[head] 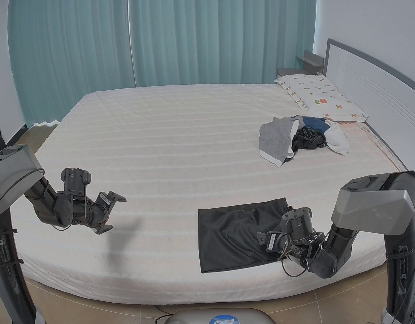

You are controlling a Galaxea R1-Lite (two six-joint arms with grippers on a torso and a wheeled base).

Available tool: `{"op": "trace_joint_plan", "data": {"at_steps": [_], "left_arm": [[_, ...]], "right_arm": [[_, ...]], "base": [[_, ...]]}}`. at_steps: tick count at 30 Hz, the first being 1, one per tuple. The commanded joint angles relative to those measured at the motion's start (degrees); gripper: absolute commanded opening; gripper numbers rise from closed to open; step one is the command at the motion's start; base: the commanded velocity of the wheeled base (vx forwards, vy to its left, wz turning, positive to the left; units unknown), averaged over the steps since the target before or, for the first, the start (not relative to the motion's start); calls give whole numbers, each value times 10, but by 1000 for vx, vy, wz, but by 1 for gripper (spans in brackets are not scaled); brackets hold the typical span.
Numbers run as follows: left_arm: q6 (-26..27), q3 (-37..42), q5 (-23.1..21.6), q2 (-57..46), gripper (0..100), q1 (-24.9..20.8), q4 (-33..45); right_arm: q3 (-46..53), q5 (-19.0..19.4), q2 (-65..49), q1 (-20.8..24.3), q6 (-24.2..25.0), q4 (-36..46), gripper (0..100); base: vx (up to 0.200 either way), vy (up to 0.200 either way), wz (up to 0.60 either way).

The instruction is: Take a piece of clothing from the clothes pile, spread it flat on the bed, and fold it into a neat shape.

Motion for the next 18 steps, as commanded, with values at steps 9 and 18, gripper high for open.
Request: {"op": "trace_joint_plan", "data": {"at_steps": [9,18], "left_arm": [[1,1,0,1,100,0,0],[1,3,0,1,100,0,0]], "right_arm": [[7,-7,6,-31,-21,53,100],[13,-44,-2,-54,-21,71,100]], "base": [[0,0,0],[0,0,0]]}}
